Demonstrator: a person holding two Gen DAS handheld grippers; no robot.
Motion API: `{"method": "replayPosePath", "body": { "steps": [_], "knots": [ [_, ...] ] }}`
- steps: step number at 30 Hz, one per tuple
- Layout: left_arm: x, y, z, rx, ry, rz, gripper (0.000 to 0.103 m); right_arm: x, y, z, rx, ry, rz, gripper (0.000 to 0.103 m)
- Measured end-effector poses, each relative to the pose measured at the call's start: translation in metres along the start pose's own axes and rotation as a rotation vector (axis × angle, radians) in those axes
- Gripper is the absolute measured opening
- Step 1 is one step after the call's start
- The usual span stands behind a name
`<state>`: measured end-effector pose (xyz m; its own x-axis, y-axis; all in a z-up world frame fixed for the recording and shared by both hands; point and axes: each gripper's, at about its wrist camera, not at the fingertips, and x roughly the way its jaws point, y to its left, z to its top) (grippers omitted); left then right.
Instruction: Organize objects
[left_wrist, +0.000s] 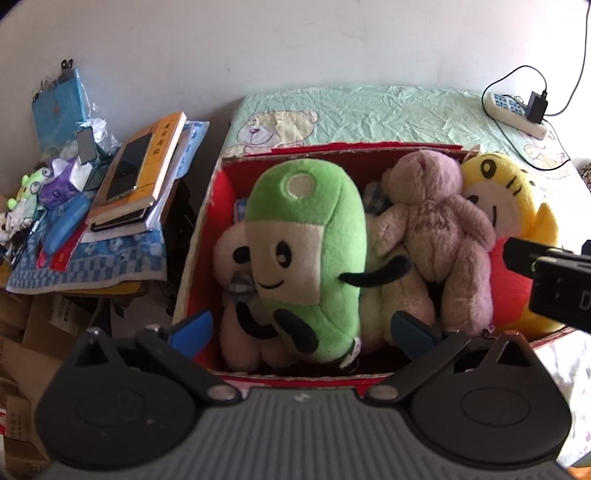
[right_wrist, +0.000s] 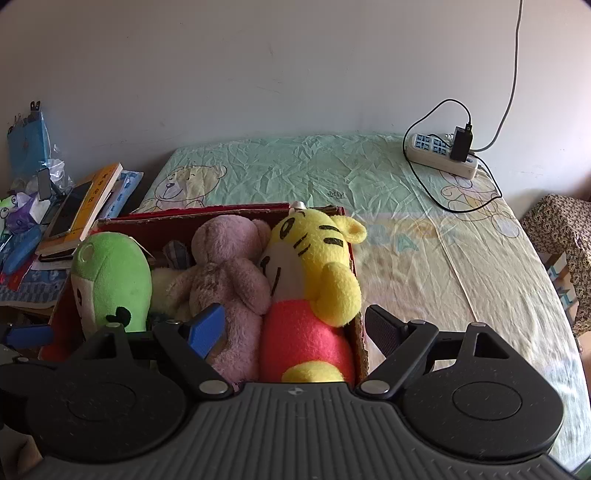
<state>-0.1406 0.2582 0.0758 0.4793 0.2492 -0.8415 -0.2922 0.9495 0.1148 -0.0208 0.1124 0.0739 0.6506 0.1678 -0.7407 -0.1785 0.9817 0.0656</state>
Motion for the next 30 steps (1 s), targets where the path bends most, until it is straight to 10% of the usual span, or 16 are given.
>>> {"method": "replayPosePath", "body": {
  "steps": [30],
  "knots": [
    [-0.0027, 0.0027, -0.0033, 0.036, 0.003, -0.005, 0.103, 0.0022, 0.0026, -0.0074, -0.005, 0.036, -0.012, 0.085]
  ]
}}
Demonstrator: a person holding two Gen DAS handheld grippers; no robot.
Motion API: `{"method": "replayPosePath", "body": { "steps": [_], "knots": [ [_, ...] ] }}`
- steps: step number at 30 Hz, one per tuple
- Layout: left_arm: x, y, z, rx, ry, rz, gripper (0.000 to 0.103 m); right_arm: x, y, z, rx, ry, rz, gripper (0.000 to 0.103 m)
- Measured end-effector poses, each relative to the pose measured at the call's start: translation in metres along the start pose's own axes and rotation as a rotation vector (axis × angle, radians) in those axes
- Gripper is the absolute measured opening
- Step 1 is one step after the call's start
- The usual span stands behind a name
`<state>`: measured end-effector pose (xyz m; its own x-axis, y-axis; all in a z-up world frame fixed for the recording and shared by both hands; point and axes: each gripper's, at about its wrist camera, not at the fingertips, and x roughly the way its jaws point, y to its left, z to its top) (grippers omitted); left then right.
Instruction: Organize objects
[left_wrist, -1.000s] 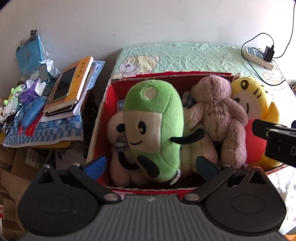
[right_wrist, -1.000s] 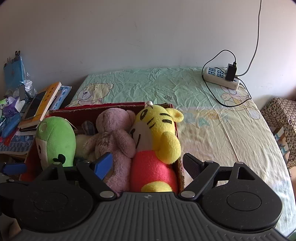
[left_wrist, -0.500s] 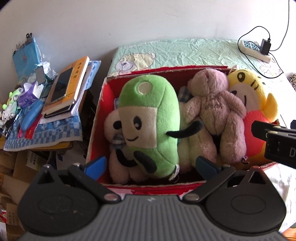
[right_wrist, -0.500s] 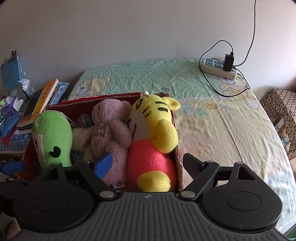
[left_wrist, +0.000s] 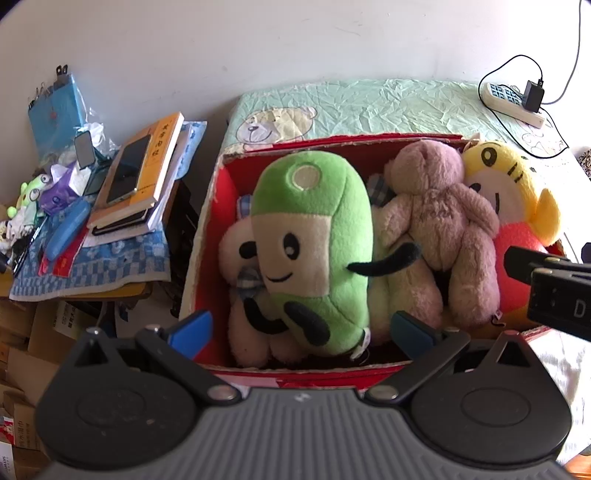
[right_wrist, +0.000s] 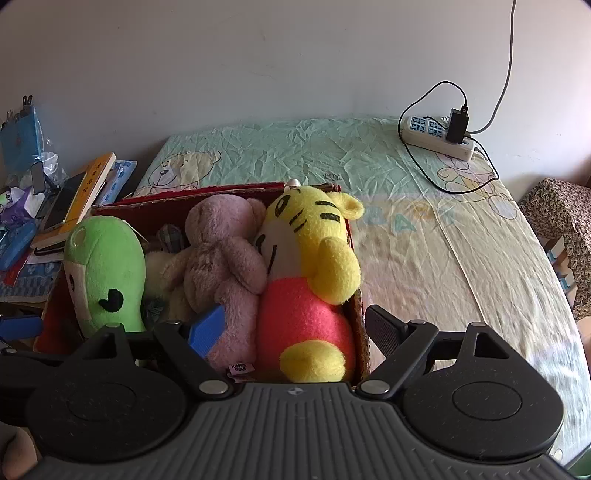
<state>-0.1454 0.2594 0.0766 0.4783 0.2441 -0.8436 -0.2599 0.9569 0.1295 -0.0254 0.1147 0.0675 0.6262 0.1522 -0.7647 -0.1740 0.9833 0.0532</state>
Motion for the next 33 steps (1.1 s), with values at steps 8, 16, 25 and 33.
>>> {"method": "replayPosePath", "body": {
  "steps": [8, 16, 25, 33],
  "knots": [
    [-0.0013, -0.0001, -0.0017, -0.008, -0.016, -0.002, 0.103, 0.0036, 0.0019, -0.0004, -0.011, 0.019, -0.014, 0.085],
    [-0.0037, 0.0004, -0.0030, -0.015, -0.037, 0.001, 0.103, 0.0033, 0.0036, -0.0004, -0.013, 0.017, -0.009, 0.085],
    [-0.0033, -0.0004, -0.0025, -0.009, -0.047, -0.002, 0.103, 0.0043, 0.0030, -0.0006, -0.010, 0.025, -0.001, 0.085],
    [-0.0007, 0.0001, -0.0016, -0.006, -0.042, -0.007, 0.103, 0.0052, 0.0049, -0.0009, -0.010, 0.022, -0.006, 0.085]
  ]
}}
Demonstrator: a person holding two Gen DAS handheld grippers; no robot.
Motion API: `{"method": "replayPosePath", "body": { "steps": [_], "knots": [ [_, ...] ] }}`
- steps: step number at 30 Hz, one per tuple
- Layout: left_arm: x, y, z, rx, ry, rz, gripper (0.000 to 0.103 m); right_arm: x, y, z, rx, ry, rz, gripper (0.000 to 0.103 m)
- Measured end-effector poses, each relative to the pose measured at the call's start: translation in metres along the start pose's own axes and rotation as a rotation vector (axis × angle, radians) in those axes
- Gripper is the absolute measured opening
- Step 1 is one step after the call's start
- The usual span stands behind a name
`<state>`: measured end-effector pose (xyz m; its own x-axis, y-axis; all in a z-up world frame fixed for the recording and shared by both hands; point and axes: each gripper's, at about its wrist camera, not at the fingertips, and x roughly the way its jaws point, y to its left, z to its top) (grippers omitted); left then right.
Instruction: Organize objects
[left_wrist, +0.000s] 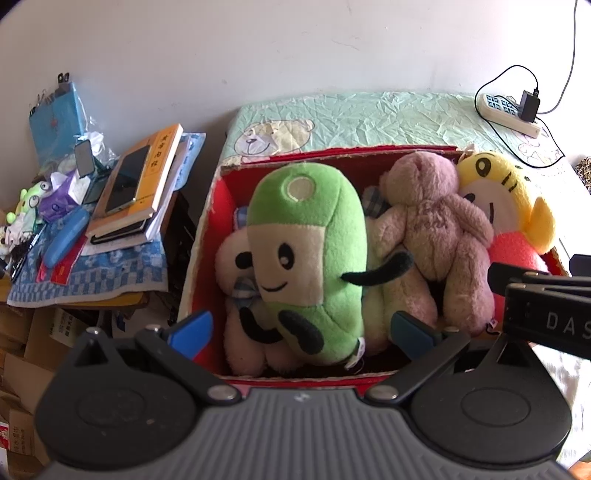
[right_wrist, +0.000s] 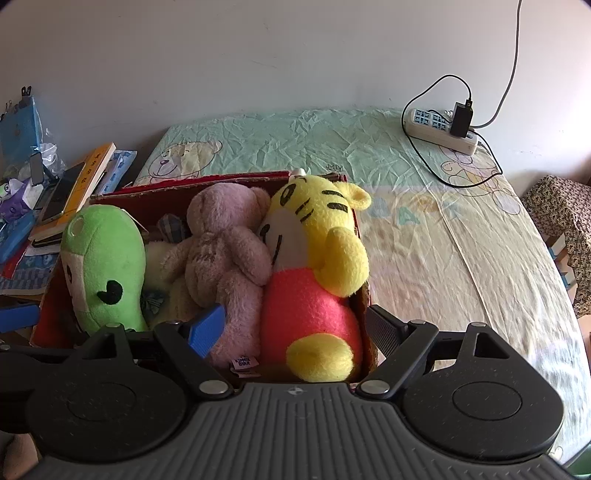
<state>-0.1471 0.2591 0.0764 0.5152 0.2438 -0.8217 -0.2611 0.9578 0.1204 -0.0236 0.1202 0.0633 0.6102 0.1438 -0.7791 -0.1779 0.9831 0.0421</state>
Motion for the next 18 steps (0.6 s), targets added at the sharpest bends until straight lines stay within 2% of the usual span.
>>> {"method": "replayPosePath", "body": {
  "steps": [11, 18],
  "knots": [
    [0.0069, 0.0031, 0.0004, -0.004, 0.016, -0.028, 0.103, 0.0049, 0.0015, -0.0001, -0.003, 0.009, -0.007, 0.085],
    [0.0077, 0.0054, 0.0011, -0.003, 0.002, -0.020, 0.102, 0.0066, 0.0025, 0.0002, 0.001, 0.006, -0.008, 0.085]
  ]
}}
